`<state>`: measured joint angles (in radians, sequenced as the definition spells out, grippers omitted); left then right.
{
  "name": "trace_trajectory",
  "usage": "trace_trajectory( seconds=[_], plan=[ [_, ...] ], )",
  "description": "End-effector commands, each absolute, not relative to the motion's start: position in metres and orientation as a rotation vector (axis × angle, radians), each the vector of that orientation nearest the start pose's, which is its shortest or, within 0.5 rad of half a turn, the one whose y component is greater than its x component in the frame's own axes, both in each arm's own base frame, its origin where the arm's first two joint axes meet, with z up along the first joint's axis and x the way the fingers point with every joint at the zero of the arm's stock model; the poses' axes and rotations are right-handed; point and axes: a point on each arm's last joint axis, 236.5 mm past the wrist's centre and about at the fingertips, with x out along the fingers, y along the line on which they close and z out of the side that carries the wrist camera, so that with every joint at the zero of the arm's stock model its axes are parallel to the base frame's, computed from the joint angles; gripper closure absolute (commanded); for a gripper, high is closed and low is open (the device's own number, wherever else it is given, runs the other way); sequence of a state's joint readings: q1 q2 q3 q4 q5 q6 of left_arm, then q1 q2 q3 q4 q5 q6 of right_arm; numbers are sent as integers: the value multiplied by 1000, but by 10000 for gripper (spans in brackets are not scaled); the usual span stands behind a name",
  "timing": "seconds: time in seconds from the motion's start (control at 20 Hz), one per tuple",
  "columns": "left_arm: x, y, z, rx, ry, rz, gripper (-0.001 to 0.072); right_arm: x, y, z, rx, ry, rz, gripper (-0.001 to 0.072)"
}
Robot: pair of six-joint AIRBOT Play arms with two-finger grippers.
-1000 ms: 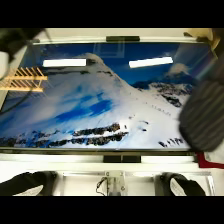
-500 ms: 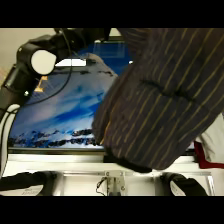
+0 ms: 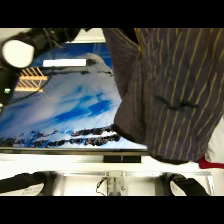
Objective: Fold the shirts.
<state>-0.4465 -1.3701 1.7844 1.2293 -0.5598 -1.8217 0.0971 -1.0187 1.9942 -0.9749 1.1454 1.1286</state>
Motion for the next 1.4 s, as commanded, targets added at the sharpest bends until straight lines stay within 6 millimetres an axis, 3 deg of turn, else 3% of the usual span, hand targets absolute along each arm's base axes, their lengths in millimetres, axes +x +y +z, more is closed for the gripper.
trace_trajectory(
  seconds=[0.0,0.1,0.2,0.3,0.45,0.65,0.7,0.85,1.2,1.25,1.35],
  plan=[
    [461,-248,335,-446,414,-546,39,311,155,481,-160,55,660,625],
    [454,-259,315,-450,504,-562,39,311,157,481,-165,53,668,625],
    [451,-282,311,-468,509,-604,39,313,158,479,-168,56,673,625],
    [453,-295,322,-493,456,-627,38,315,159,478,-170,59,677,625],
    [455,-289,351,-573,372,-623,39,316,158,475,-185,67,676,625],
    [432,-279,378,-573,335,-643,39,316,158,475,-188,64,676,625],
    [429,-279,377,-569,350,-645,39,316,158,475,-188,63,676,625],
    [430,-282,342,-518,467,-620,39,315,159,476,-185,62,680,625],
    [459,-280,299,-515,539,-536,40,308,168,479,-166,50,727,624],
    [459,-280,302,-516,530,-537,40,309,167,478,-176,52,722,625],
    [458,-273,329,-536,451,-546,40,309,167,476,-186,55,720,624]
  ],
)
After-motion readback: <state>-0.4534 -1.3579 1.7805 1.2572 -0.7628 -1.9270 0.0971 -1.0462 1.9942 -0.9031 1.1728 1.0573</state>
